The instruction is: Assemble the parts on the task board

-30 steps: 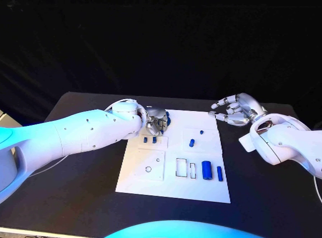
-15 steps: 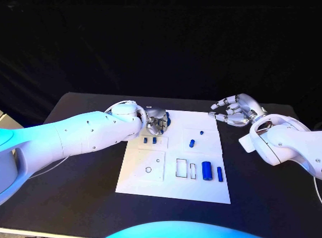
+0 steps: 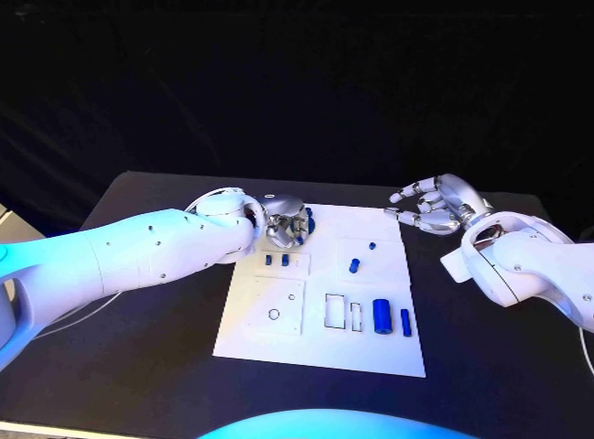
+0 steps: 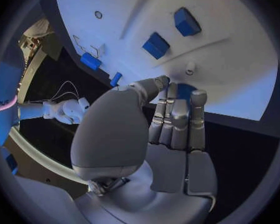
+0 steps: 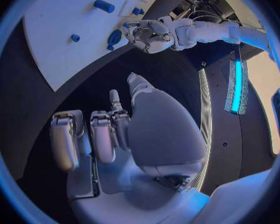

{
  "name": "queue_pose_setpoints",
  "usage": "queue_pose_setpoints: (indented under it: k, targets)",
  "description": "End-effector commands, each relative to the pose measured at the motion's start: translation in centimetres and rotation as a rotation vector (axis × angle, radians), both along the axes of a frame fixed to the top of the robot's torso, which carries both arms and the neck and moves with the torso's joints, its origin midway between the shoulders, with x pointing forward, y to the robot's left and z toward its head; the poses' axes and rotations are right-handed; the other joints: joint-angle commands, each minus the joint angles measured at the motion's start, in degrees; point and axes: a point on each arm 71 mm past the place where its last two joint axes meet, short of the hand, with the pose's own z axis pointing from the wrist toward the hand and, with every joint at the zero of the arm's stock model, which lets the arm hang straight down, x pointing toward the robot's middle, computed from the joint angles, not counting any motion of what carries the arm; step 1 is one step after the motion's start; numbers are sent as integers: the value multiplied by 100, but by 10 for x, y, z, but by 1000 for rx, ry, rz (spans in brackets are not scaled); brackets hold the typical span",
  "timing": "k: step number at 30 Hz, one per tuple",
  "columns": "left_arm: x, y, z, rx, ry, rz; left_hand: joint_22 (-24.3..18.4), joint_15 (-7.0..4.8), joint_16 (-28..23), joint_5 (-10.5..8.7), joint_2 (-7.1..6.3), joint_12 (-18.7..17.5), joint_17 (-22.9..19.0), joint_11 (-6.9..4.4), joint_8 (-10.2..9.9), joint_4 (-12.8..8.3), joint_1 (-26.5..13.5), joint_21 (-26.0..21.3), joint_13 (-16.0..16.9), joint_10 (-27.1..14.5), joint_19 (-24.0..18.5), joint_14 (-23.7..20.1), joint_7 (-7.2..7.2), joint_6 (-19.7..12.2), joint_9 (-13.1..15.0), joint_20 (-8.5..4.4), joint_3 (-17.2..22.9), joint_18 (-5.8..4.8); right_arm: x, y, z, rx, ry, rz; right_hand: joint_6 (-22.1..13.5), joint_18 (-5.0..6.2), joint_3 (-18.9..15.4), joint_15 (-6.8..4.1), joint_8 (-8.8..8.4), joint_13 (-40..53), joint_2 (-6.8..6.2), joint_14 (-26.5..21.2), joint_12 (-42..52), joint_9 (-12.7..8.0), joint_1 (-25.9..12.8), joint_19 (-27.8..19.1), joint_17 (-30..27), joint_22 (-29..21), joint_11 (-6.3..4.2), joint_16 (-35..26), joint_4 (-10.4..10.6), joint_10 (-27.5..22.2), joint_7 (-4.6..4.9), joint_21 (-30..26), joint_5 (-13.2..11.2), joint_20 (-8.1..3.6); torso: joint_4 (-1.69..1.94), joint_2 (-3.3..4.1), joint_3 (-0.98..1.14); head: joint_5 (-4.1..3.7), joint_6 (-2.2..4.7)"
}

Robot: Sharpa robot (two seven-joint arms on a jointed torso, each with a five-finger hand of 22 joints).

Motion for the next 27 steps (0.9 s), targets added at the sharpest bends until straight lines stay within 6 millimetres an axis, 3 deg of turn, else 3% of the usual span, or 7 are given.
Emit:
queue_pose_setpoints:
  k: [1,14,27]
  targets:
    - [-3,3,4,-55,21,2,10,-5,36,18,-12,-26,9,4,-30,5,-67,29,-17,23,19,51,2,36,-4,24,32,-82,-1,1,1,-5,-14,14,-42,24,47,-28,21,1012,-36,561,-21,-6,-4,483,1363,1369,-41,-19,-2,106,-4,-8,38,-53,6,-5,4,-4,-11]
    - [-5,35,5,-22,78,60,7,-7,48,8,-34,-98,-9,-4,-39,21,-135,15,-23,95,8,56,-3,98,7,32,38,-80,-1,-1,1,-7,-13,9,-42,24,47,-28,21,1012,-36,561,-21,-6,-4,483,1363,1369,-41,-19,-2,106,-4,-8,38,-53,5,-1,-4,-17,-32]
    - [-5,41,3,14,111,69,-3,-7,45,4,-40,-111,-30,-5,-42,23,-146,2,-24,104,-6,47,-4,104,8,33,36,-77,-1,-1,1,-8,-14,9,-42,24,47,-28,21,1012,-36,561,-21,-6,-4,483,1363,1369,-41,-19,-2,106,-4,-8,38,-53,2,-1,-1,0,-53]
